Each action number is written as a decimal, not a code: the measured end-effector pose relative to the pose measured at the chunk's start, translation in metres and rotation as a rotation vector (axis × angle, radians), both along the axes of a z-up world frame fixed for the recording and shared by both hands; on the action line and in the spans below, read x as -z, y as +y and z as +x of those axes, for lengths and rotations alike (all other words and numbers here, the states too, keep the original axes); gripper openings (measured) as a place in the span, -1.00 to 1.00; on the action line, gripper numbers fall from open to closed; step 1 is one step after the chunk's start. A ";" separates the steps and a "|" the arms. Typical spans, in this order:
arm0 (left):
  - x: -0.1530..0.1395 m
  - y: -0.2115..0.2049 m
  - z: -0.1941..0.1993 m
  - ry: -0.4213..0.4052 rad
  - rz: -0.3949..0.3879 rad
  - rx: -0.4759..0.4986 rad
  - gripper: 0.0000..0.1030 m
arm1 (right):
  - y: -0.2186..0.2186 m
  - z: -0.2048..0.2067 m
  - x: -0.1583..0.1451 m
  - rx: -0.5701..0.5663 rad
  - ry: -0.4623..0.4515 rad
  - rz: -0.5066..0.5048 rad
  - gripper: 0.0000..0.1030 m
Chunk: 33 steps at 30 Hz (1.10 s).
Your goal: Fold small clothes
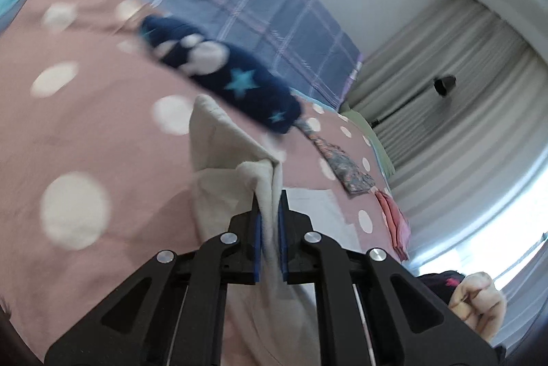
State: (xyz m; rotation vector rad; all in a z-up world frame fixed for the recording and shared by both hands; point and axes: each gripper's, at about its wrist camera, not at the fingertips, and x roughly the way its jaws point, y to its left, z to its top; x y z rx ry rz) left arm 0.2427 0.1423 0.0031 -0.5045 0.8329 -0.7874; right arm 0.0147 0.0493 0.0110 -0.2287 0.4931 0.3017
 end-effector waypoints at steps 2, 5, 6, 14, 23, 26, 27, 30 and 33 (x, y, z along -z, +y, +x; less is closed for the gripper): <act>-0.017 -0.036 -0.002 -0.026 0.014 0.032 -0.85 | -0.038 -0.005 -0.008 0.051 0.004 0.087 -0.95; -0.033 -0.096 -0.006 -0.060 0.058 0.093 -0.85 | -0.113 -0.010 -0.012 0.132 0.044 0.274 -0.95; -0.035 -0.118 -0.007 -0.071 0.081 0.115 -0.85 | -0.133 -0.010 -0.010 0.152 0.058 0.318 -0.95; 0.004 -0.289 -0.027 -0.073 0.293 0.282 -0.86 | -0.268 -0.035 0.042 0.348 0.180 0.558 -0.95; 0.058 -0.364 -0.032 -0.059 0.515 0.307 -0.76 | -0.318 -0.051 0.085 0.362 0.293 0.733 -0.95; 0.046 -0.364 -0.034 -0.085 0.501 0.303 -0.37 | -0.319 -0.050 0.088 0.352 0.317 0.729 -0.91; 0.039 -0.363 -0.036 -0.097 0.490 0.292 -0.28 | -0.322 -0.050 0.091 0.364 0.331 0.730 -0.82; 0.012 -0.337 -0.052 -0.173 0.464 0.259 -0.11 | -0.334 -0.055 0.095 0.410 0.334 0.736 -0.63; -0.007 -0.287 -0.078 -0.237 0.445 0.225 0.18 | -0.346 -0.070 0.095 0.453 0.322 0.746 -0.63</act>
